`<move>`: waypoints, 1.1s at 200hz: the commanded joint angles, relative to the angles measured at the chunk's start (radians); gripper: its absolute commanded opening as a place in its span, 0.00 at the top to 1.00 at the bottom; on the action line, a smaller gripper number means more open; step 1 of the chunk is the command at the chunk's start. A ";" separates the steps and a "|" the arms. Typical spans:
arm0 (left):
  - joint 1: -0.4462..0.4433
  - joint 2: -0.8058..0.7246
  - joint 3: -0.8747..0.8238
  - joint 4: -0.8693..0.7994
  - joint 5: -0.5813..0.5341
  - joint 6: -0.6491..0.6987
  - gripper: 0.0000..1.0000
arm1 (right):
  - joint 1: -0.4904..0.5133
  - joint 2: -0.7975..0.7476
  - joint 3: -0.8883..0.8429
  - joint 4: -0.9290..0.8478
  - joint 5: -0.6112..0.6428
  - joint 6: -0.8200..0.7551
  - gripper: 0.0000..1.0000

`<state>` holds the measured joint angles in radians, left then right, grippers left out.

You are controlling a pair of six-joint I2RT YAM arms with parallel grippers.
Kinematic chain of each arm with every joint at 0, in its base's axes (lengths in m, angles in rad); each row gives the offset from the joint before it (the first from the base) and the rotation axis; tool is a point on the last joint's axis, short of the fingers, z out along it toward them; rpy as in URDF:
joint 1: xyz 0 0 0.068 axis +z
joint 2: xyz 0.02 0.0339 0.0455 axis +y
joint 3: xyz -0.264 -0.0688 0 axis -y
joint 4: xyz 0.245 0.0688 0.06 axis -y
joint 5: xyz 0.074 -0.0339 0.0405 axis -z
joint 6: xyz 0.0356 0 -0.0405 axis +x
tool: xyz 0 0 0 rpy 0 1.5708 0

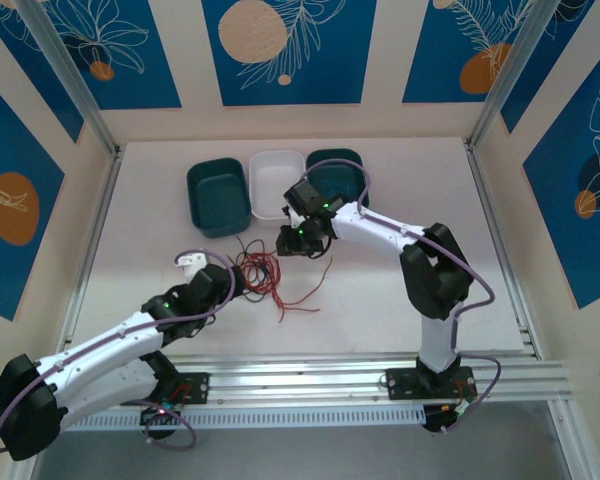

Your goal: Untangle the cables

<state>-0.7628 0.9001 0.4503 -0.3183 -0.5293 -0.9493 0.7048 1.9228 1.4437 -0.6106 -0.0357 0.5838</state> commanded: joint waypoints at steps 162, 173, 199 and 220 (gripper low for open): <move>0.013 0.082 -0.006 0.058 0.047 -0.009 0.00 | 0.039 0.237 0.163 -0.038 -0.052 -0.133 0.78; 0.012 0.083 -0.007 0.057 0.046 -0.011 0.00 | 0.039 0.247 0.174 -0.043 -0.049 -0.134 0.78; 0.011 0.082 -0.010 0.056 0.048 -0.016 0.00 | 0.041 0.262 0.188 -0.053 -0.035 -0.136 0.80; 0.012 0.080 -0.009 0.054 0.050 -0.018 0.00 | 0.045 0.255 0.185 -0.056 -0.026 -0.137 0.86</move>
<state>-0.7612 0.9794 0.4473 -0.2695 -0.4873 -0.9535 0.7406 2.1639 1.6073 -0.6392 -0.0750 0.4591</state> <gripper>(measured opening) 0.998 0.168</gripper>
